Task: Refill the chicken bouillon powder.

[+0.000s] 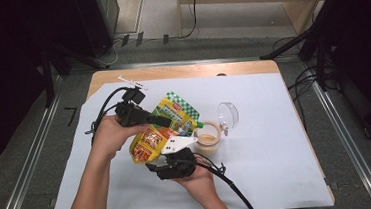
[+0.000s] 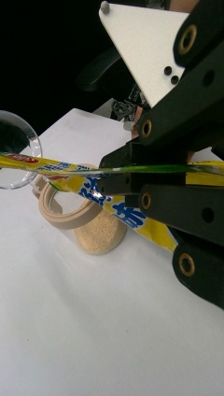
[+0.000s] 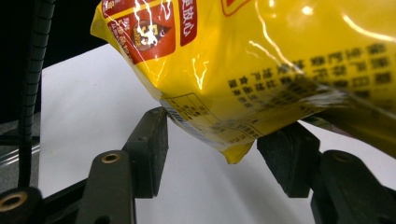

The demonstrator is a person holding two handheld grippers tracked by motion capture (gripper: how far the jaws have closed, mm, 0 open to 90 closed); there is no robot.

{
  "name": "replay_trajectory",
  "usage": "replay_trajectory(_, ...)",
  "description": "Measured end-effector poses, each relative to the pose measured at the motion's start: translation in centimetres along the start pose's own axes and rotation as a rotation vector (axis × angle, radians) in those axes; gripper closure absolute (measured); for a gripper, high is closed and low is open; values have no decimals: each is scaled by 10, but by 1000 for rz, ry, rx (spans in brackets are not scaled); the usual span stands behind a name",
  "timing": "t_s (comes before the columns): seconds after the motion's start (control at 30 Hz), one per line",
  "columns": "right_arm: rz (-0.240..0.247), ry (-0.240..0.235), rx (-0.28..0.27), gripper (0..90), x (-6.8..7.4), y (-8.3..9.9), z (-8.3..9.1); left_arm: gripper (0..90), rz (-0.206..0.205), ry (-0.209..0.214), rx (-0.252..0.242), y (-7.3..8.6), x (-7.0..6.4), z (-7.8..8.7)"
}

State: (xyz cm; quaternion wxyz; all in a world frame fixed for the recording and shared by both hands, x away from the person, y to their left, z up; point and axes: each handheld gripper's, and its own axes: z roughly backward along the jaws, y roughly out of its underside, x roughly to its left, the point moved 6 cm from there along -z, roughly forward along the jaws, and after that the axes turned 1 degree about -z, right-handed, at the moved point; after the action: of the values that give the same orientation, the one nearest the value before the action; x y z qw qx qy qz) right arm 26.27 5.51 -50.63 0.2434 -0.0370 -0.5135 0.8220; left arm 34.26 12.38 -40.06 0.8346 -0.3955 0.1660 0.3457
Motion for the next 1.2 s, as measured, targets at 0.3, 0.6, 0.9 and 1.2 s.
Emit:
replay_trajectory(0.3,-8,27,1,444,-3,1,1,900,7,29,-45,1,2,13)
replay_trajectory(0.6,-35,19,-18,445,-6,0,4,900,-6,34,-92,0,2,27)
replay_trajectory(0.9,-56,29,-32,451,-10,-2,10,900,5,21,-158,1,7,48)
replay_trajectory(1.2,-97,38,-67,464,-20,-8,27,898,53,-31,-222,2,27,64)
